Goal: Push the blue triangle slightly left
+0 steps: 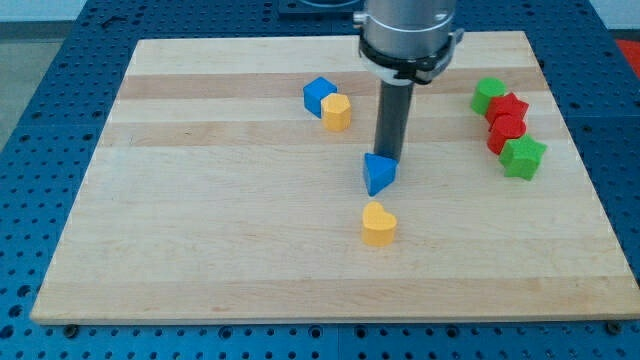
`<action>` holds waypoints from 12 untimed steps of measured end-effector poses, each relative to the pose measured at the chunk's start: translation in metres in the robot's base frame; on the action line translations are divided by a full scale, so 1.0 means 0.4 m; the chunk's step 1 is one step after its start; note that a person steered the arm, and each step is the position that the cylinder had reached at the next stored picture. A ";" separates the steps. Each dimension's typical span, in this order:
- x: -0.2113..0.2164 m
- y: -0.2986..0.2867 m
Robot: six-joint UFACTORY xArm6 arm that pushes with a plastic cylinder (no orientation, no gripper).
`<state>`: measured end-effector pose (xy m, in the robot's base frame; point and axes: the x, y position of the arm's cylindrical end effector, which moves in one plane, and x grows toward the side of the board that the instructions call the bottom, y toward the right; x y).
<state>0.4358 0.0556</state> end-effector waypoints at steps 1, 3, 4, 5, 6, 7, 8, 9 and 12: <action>0.002 -0.031; -0.040 -0.006; -0.043 0.040; -0.016 0.061; 0.023 0.072; 0.057 0.072; 0.084 0.072; 0.087 0.071; 0.087 0.027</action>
<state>0.4707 0.0662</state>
